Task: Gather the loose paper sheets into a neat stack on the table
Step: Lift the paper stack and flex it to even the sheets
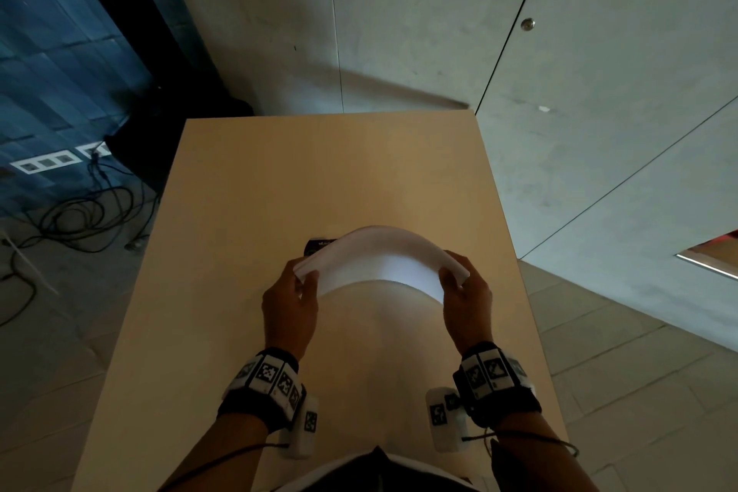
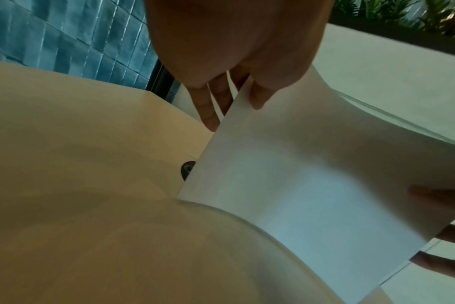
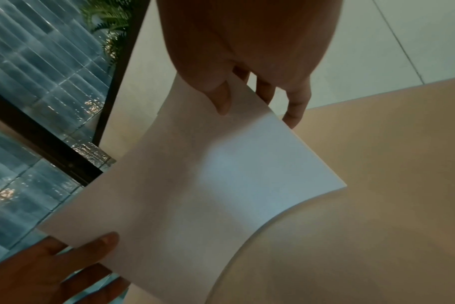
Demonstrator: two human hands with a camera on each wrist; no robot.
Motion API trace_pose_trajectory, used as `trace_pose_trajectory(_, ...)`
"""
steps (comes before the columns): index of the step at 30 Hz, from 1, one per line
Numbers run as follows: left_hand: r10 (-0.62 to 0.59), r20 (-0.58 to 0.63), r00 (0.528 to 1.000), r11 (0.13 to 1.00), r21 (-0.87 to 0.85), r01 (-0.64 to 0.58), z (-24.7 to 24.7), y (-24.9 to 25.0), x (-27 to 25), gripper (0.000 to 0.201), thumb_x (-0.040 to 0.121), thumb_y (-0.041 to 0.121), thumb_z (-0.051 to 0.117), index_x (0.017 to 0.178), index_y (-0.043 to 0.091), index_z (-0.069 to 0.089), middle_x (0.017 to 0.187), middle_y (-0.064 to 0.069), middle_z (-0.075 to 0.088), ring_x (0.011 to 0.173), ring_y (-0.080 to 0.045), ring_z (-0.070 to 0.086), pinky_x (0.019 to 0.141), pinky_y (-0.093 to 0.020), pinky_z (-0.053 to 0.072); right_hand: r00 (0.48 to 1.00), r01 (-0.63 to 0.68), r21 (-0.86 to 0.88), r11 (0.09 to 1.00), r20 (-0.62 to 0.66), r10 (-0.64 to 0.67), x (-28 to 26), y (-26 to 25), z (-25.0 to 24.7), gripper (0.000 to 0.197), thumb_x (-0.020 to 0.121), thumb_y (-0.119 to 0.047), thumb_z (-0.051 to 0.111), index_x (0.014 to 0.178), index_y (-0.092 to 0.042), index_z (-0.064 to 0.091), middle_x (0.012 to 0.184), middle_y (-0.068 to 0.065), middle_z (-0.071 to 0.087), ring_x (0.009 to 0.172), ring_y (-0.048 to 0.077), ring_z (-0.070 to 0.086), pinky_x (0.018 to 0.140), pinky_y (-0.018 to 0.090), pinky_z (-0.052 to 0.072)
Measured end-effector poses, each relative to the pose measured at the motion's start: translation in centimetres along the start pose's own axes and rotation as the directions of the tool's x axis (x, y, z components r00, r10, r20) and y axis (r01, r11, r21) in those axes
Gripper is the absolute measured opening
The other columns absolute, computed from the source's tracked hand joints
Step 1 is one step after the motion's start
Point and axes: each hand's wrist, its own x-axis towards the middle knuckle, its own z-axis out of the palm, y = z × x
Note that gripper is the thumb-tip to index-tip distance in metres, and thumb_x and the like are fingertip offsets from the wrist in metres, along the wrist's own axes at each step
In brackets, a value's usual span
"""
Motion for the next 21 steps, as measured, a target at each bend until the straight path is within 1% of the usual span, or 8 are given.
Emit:
trace_pose_trajectory(4, -0.034, 0.032, 0.999, 0.999, 0.012, 0.034, 0.1, -0.3, 0.1, 0.033, 0.093, 0.019, 0.055, 0.123, 0.007, 0.057, 0.109, -0.016, 0.068, 0.091, -0.018, 0.059, 0.08, -0.028, 0.046, 1.0, -0.016, -0.002, 1.0, 0.015, 0.016, 0.0, 0.1, -0.1, 0.028, 0.094, -0.01, 0.052, 0.117, -0.016, 0.067, 0.103, 0.001, 0.071, 0.095, 0.018, 0.063, 0.082, 0.03, 0.05)
trace_pose_trajectory(6, -0.103, 0.073, 0.992, 0.994, 0.043, 0.1, 0.3, -0.8, 0.3, 0.036, 0.093, 0.021, 0.054, 0.125, 0.003, 0.055, 0.113, -0.019, 0.067, 0.099, -0.027, 0.063, 0.082, -0.03, 0.045, 0.998, -0.055, -0.023, 0.998, 0.03, 0.056, 0.3, 0.3, -0.1, 0.026, 0.094, -0.01, 0.053, 0.116, -0.014, 0.066, 0.098, 0.0, 0.069, 0.093, 0.021, 0.062, 0.078, 0.028, 0.045)
trace_pose_trajectory(8, -0.116, 0.087, 0.989, 0.992, 0.062, 0.111, 0.4, -1.1, 0.6, 0.037, 0.094, 0.022, 0.053, 0.124, 0.001, 0.055, 0.114, -0.021, 0.066, 0.105, -0.034, 0.063, 0.085, -0.032, 0.046, 0.996, -0.08, -0.041, 0.996, 0.047, 0.082, 0.5, 0.5, -0.3, 0.024, 0.094, -0.01, 0.054, 0.114, -0.013, 0.067, 0.094, 0.001, 0.068, 0.091, 0.024, 0.062, 0.075, 0.025, 0.043)
trace_pose_trajectory(11, -0.042, 0.058, 0.997, 0.998, 0.037, 0.04, 0.0, -0.8, 1.2, 0.033, 0.095, 0.022, 0.052, 0.122, 0.006, 0.056, 0.114, -0.017, 0.067, 0.104, -0.029, 0.063, 0.087, -0.033, 0.049, 0.995, -0.066, -0.038, 0.997, 0.077, 0.069, 0.8, 0.5, -0.9, 0.023, 0.09, -0.007, 0.058, 0.11, -0.011, 0.069, 0.092, 0.002, 0.07, 0.087, 0.023, 0.063, 0.073, 0.027, 0.045)
trace_pose_trajectory(14, 0.037, 0.024, 0.999, 0.999, 0.01, -0.037, -0.7, 0.0, 2.4, 0.03, 0.096, 0.027, 0.049, 0.119, 0.01, 0.057, 0.114, -0.014, 0.067, 0.105, -0.029, 0.063, 0.089, -0.039, 0.052, 0.988, -0.027, 0.026, 0.999, 0.154, 0.022, 0.8, -0.4, -2.3, 0.024, 0.089, -0.005, 0.062, 0.108, -0.017, 0.07, 0.093, -0.002, 0.072, 0.084, 0.009, 0.065, 0.071, 0.02, 0.05)
trace_pose_trajectory(17, 0.093, 0.034, 0.995, 0.995, 0.044, -0.095, -1.8, 1.1, 4.0, 0.031, 0.096, 0.027, 0.047, 0.123, 0.013, 0.054, 0.118, -0.012, 0.064, 0.108, -0.027, 0.06, 0.092, -0.041, 0.052, 0.948, -0.012, 0.024, 1.0, 0.319, 0.004, 0.8, -1.6, -3.9, 0.019, 0.089, -0.01, 0.066, 0.104, -0.02, 0.073, 0.095, -0.006, 0.075, 0.082, -0.001, 0.067, 0.071, 0.013, 0.051)
trace_pose_trajectory(19, 0.122, 0.089, 0.989, 0.988, 0.089, -0.129, -2.6, 2.1, 5.3, 0.031, 0.096, 0.027, 0.047, 0.126, 0.017, 0.052, 0.121, -0.011, 0.062, 0.109, -0.027, 0.059, 0.092, -0.039, 0.051, 0.897, -0.03, -0.022, 0.999, 0.441, 0.036, 0.7, -2.2, -4.5, 0.02, 0.09, -0.012, 0.067, 0.108, -0.016, 0.073, 0.1, -0.004, 0.076, 0.086, 0.006, 0.071, 0.073, 0.015, 0.054)
trace_pose_trajectory(21, 0.15, 0.166, 0.975, 0.977, 0.125, -0.172, -3.3, 3.6, 6.2, 0.032, 0.096, 0.027, 0.046, 0.128, 0.02, 0.051, 0.124, -0.01, 0.061, 0.112, -0.027, 0.056, 0.094, -0.039, 0.048, 0.855, -0.028, -0.071, 0.997, 0.515, 0.06, 0.6, -2.5, -4.4, 0.023, 0.089, -0.015, 0.067, 0.112, -0.02, 0.072, 0.104, -0.003, 0.075, 0.088, 0.016, 0.073, 0.076, 0.023, 0.057)
